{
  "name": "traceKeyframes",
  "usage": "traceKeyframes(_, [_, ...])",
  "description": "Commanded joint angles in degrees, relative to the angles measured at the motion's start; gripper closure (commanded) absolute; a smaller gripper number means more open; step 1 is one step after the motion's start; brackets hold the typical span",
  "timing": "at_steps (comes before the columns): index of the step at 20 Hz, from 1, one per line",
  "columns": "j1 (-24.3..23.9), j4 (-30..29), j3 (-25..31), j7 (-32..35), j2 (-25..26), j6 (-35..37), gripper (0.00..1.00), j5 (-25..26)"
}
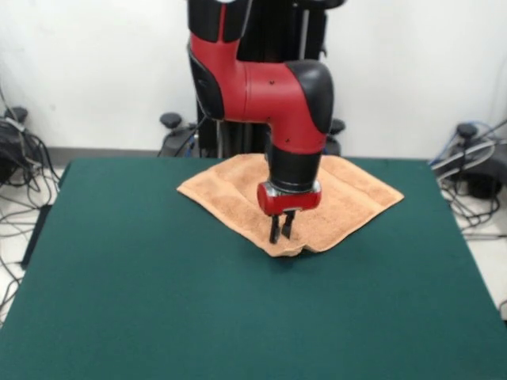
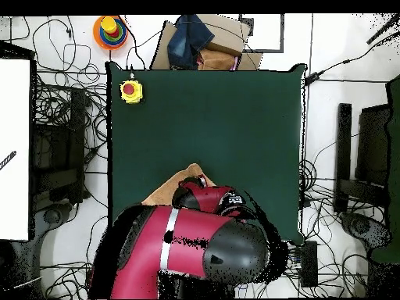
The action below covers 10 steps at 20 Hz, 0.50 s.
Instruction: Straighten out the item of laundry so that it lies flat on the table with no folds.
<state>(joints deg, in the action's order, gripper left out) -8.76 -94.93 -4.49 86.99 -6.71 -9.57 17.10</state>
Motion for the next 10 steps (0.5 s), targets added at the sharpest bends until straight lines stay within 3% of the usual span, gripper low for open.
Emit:
traceKeyframes(1, [-3.02, -1.09, 3.15, 6.84, -1.36, 10.16, 1.00, -0.94])
traceKeyframes(10, [-1.07, -0.18, 2.80, 8.08, -1.09, 11.38, 1.00, -2.19])
